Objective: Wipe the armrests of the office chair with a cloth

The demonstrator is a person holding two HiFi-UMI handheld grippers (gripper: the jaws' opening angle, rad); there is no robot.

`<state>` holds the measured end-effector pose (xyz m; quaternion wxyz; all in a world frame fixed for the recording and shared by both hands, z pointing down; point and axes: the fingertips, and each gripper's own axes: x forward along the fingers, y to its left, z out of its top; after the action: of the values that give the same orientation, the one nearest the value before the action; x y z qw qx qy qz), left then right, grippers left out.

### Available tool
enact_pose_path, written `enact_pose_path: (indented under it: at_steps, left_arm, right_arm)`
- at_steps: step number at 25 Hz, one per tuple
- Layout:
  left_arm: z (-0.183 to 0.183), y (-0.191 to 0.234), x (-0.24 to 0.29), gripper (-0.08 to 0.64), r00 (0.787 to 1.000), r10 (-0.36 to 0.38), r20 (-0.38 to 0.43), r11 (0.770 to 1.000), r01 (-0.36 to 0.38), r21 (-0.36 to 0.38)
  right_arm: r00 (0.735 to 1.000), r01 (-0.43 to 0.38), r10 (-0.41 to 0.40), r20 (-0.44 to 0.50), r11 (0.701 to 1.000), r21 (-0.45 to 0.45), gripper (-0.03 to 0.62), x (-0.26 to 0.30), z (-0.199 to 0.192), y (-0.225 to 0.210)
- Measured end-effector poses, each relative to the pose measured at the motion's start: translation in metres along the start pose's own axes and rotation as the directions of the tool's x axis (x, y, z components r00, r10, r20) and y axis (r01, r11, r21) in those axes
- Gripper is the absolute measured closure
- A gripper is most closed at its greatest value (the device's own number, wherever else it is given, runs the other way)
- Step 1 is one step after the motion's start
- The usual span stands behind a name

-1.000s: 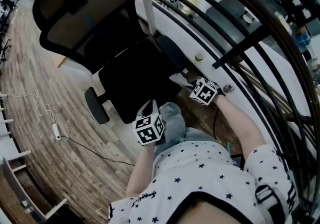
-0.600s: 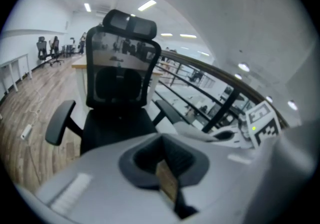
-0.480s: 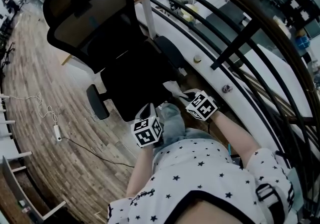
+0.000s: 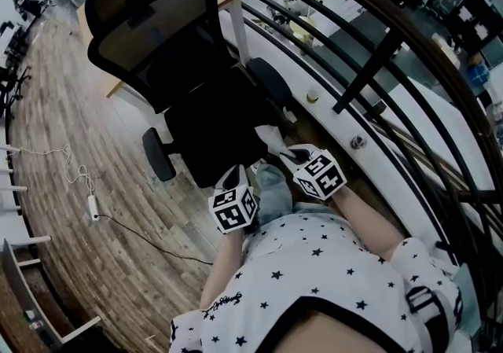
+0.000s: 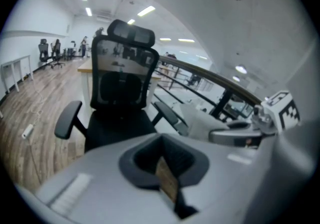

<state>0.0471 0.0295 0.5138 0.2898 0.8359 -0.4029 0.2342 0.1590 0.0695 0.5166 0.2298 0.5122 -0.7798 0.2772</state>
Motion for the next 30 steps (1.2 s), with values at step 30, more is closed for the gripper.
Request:
enact_pose_path:
  at_steps: [30]
  left_arm:
    - [-0.012,0.003,-0.038,0.555,0.999,0.016,0.044,1.000,-0.016,0.005]
  right_arm:
    - [0.984,-0.021,0.022,0.178,1.000,-0.004,0.562,-0.031,0.017,0.044]
